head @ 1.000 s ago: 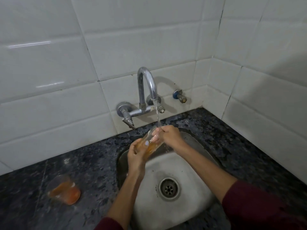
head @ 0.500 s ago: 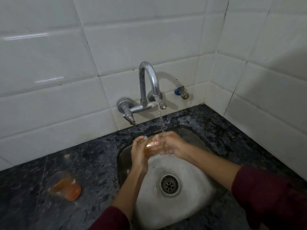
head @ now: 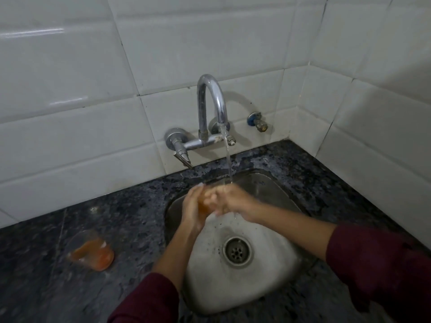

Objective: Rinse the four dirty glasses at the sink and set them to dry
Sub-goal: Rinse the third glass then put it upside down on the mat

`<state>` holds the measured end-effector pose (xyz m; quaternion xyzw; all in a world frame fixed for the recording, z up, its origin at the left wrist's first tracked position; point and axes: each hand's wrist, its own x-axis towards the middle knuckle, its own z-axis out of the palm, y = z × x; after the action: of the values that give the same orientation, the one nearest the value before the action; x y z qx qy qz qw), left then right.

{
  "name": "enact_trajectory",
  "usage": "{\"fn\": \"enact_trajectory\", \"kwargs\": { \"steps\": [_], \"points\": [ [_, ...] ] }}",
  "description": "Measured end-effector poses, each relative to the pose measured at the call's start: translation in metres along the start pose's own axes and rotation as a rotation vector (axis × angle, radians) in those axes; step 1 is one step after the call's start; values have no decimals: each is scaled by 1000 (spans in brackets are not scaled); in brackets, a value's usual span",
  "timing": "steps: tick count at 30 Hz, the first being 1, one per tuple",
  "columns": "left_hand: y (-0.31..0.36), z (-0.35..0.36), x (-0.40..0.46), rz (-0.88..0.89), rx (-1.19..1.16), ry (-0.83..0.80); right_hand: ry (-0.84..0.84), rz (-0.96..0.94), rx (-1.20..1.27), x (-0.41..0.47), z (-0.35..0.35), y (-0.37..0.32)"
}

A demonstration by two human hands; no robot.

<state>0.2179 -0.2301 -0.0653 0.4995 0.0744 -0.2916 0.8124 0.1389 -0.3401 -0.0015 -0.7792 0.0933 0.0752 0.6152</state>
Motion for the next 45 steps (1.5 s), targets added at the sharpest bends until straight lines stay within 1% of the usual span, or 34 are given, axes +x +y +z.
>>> {"fn": "enact_trajectory", "kwargs": {
  "steps": [1,2,3,4,5,7,8,9,10,12,13,14,15,18,19,20,21,22,25,26,27,30,31,32,33,36,37,38,39,40,41,43,44,45],
  "points": [
    [-2,2,-1,54,25,16,-19,84,200,0,0,-4],
    [-2,4,-1,78,37,36,-45,123,273,1,-1,-3],
    [-1,6,-1,77,54,63,-79,124,267,1,-1,-1],
    [-2,6,3,59,74,86,-123,93,182,0,0,3],
    [0,6,3,27,84,101,-167,39,19,0,1,8],
    [2,6,3,-52,90,94,-237,-130,-560,1,-7,22],
    [2,6,3,-85,90,90,-243,-187,-864,2,-13,27],
    [3,8,1,-113,95,86,-233,-227,-1097,3,-19,29],
    [2,10,3,-139,112,74,-207,-227,-1213,3,-24,27],
    [7,12,2,-192,147,44,-222,-186,-1312,1,-27,19],
    [10,13,2,-223,161,31,-247,-174,-1294,1,-24,15],
    [11,11,4,-229,177,1,-255,-146,-1185,2,-21,10],
    [12,12,3,-208,183,-44,-277,-104,-1007,2,-19,3],
    [7,7,4,-65,150,-66,-311,231,-31,4,-17,-16],
    [6,7,3,-50,138,-54,-298,289,131,6,-17,-17],
    [4,8,2,-46,139,-26,-295,303,146,8,-17,-16],
    [2,8,1,-64,125,-7,-297,281,61,7,-14,-15],
    [2,8,0,-99,106,-8,-287,214,-109,8,-11,-12],
    [4,6,-1,-202,76,-25,-291,-187,-906,12,-18,1],
    [5,6,-1,-227,107,-12,-291,-264,-1128,11,-21,5],
    [6,6,0,-244,140,5,-288,-317,-1281,13,-26,10],
    [11,8,-2,-283,184,18,-244,-298,-1415,14,-30,20],
    [13,8,-1,-288,175,2,-226,-291,-1386,15,-28,22],
    [15,7,0,-279,171,-21,-219,-266,-1259,17,-25,23],
    [16,6,2,-244,158,-57,-225,-241,-1057,17,-25,21],
    [9,5,4,1,97,-108,-251,115,-43,13,-18,3],
    [5,7,4,77,98,-83,-245,203,143,14,-17,2],
    [2,8,3,126,112,-40,-240,233,187,16,-17,2],
    [0,10,3,143,128,1,-240,235,158,16,-15,4],
    [-1,12,1,131,136,30,-244,186,53,13,-13,6],
    [-3,12,2,91,137,44,-231,65,-136,10,-12,9],
    [-4,11,0,-39,109,34,-221,-277,-678,8,-17,19],
    [-4,10,-1,-99,105,35,-239,-346,-903,5,-19,21],
    [-4,11,-2,-145,111,38,-246,-348,-1077,3,-22,23]
  ]
}}
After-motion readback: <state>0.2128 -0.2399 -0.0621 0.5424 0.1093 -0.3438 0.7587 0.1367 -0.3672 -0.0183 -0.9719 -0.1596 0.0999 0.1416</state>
